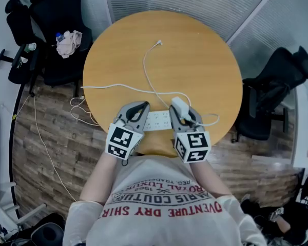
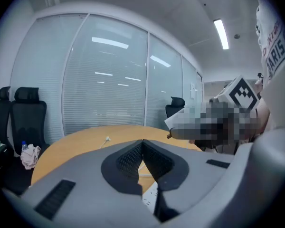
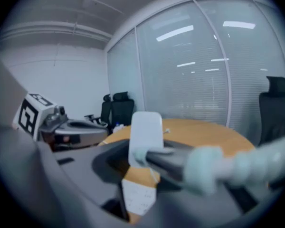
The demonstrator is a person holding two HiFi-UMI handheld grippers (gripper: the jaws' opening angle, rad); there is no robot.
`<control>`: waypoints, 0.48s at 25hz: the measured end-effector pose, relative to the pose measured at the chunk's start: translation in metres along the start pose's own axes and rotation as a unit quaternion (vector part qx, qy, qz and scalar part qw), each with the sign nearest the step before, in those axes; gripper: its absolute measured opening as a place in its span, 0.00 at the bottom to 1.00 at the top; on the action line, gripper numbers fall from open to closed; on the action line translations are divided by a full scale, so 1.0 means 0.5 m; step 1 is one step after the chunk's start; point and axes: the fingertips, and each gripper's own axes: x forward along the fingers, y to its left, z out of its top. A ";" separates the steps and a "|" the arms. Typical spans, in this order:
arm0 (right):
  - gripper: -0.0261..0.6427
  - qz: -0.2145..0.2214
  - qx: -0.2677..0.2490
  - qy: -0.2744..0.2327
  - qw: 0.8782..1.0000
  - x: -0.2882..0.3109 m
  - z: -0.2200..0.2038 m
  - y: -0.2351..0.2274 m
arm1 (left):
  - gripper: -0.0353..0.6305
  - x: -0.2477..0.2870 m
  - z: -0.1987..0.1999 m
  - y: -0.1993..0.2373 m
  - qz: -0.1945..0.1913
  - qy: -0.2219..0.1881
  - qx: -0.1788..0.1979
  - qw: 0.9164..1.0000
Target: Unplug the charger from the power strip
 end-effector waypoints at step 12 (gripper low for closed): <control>0.27 0.024 -0.023 -0.028 0.999 -0.028 0.046 0.015 | 0.10 -0.082 0.105 0.022 0.046 -0.082 -0.014 0.995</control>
